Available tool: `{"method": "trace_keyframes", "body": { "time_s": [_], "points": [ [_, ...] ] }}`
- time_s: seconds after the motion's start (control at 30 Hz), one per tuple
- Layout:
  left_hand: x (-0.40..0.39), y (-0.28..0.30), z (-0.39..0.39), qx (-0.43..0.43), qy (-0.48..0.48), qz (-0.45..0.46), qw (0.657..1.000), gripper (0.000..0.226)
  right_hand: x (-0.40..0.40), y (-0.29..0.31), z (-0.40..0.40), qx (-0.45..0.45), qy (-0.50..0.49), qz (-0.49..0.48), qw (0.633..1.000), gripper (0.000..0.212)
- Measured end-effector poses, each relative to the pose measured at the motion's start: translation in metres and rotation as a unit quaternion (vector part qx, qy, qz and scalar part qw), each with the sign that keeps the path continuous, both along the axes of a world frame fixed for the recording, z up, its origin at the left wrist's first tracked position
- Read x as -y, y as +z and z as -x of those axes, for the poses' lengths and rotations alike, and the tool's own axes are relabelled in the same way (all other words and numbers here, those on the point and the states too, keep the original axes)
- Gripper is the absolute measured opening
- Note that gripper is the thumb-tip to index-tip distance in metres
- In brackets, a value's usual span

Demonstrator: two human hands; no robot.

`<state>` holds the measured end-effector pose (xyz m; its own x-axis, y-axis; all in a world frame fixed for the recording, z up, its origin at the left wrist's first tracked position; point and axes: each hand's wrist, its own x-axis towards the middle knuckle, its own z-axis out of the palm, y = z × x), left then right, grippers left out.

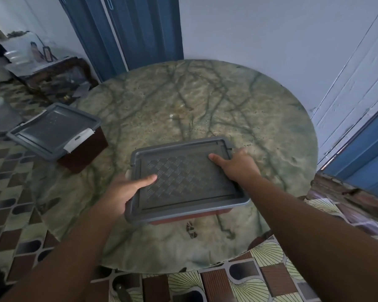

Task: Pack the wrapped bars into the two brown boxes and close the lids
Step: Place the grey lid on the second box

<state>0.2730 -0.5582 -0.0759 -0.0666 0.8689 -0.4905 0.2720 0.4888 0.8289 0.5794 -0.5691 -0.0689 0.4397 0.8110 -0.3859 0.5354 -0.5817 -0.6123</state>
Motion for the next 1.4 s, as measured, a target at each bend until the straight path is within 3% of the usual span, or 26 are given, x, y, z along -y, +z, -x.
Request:
{"method": "trace_keyframes", "body": {
  "time_s": [0.13,0.37,0.53,0.63,0.77,0.97,1.17,1.27,1.4],
  "points": [
    [-0.015,0.009,0.034,-0.025,-0.008,-0.023,0.999,0.033,-0.007,0.002,0.044,-0.028,-0.012,-0.005,1.000,0.115],
    [-0.028,-0.011,0.062,-0.039,0.009,-0.121,0.992,0.061,-0.017,-0.005,0.075,-0.018,-0.051,-0.006,0.999,0.129],
    [-0.020,-0.024,0.060,-0.206,0.003,-0.240,0.949,0.049,-0.014,-0.004,0.076,0.009,-0.059,-0.010,0.998,0.129],
    [-0.016,-0.028,0.056,-0.339,-0.061,-0.289,0.893,0.065,-0.012,-0.003,0.079,0.025,-0.064,-0.021,0.997,0.116],
    [-0.013,-0.030,0.052,-0.417,-0.075,-0.271,0.864,0.085,-0.010,-0.003,0.082,0.053,-0.060,-0.037,0.996,0.090],
    [-0.008,-0.025,0.047,-0.445,-0.078,-0.259,0.853,0.088,-0.008,0.003,0.088,0.149,-0.038,-0.015,0.988,0.081],
    [-0.007,-0.020,0.044,-0.450,-0.091,-0.243,0.855,0.087,0.007,0.005,0.115,0.268,0.049,-0.046,0.961,0.043],
    [-0.007,-0.019,0.043,-0.448,-0.091,-0.233,0.859,0.086,0.013,0.001,0.118,0.242,0.046,-0.069,0.967,0.035],
    [-0.008,-0.018,0.043,-0.441,-0.090,-0.224,0.864,0.086,0.013,0.000,0.100,0.107,-0.028,-0.117,0.987,0.011]
  ]
}}
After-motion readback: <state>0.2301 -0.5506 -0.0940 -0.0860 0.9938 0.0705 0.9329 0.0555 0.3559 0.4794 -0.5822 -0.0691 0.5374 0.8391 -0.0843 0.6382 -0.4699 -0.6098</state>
